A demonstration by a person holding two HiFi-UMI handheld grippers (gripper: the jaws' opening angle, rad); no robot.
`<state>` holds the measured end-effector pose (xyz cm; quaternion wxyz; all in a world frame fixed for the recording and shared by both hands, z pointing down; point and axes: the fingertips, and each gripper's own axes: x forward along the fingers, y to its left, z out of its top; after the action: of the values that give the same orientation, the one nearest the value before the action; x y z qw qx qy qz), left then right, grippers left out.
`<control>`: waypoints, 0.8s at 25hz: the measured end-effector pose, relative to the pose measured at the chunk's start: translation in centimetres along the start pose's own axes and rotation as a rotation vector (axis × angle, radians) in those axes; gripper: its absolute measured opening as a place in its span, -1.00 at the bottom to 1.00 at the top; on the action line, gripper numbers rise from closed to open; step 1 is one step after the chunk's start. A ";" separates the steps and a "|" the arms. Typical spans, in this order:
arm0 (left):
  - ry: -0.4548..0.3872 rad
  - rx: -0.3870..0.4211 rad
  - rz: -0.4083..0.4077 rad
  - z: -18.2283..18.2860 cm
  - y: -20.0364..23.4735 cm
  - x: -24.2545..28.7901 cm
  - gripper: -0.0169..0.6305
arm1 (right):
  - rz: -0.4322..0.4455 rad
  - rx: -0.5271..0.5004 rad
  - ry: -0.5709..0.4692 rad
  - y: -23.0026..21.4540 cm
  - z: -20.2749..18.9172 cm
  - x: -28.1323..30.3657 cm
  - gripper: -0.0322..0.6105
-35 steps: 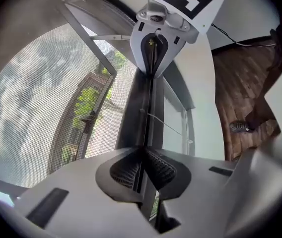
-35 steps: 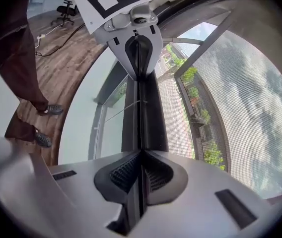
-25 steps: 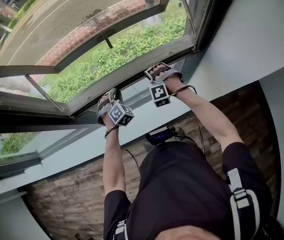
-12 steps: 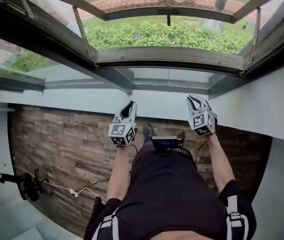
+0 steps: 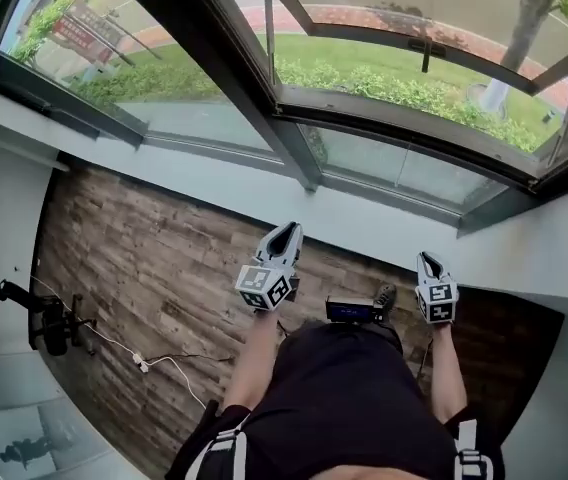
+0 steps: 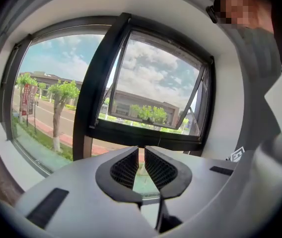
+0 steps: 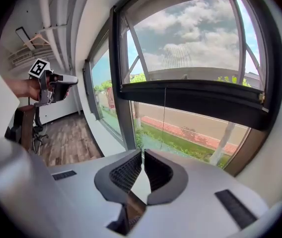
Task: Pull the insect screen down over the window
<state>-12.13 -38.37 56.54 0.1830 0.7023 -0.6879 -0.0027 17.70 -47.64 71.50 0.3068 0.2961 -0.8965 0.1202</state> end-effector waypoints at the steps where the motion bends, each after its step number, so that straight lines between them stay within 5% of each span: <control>1: -0.021 0.003 -0.022 0.8 0.2 -0.7 -0.82 | -0.012 0.009 -0.011 1.3 0.2 -0.3 -0.83; 8: -0.148 0.048 -0.166 5.4 1.1 -6.0 -0.82 | -0.102 0.080 -0.095 8.6 2.9 -4.5 -0.83; 15: -0.116 -0.010 -0.295 0.8 0.3 -14.7 -0.82 | -0.195 0.169 -0.075 17.3 -2.7 -13.2 -0.83; 20: -0.151 -0.022 -0.344 0.6 -0.2 -18.2 -0.82 | -0.232 0.159 -0.091 19.8 -2.9 -16.5 -0.83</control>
<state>-13.06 -20.90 51.37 0.1353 0.8053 -0.5695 -0.0943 17.63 -23.19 62.81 0.2533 0.4264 -0.8569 0.1408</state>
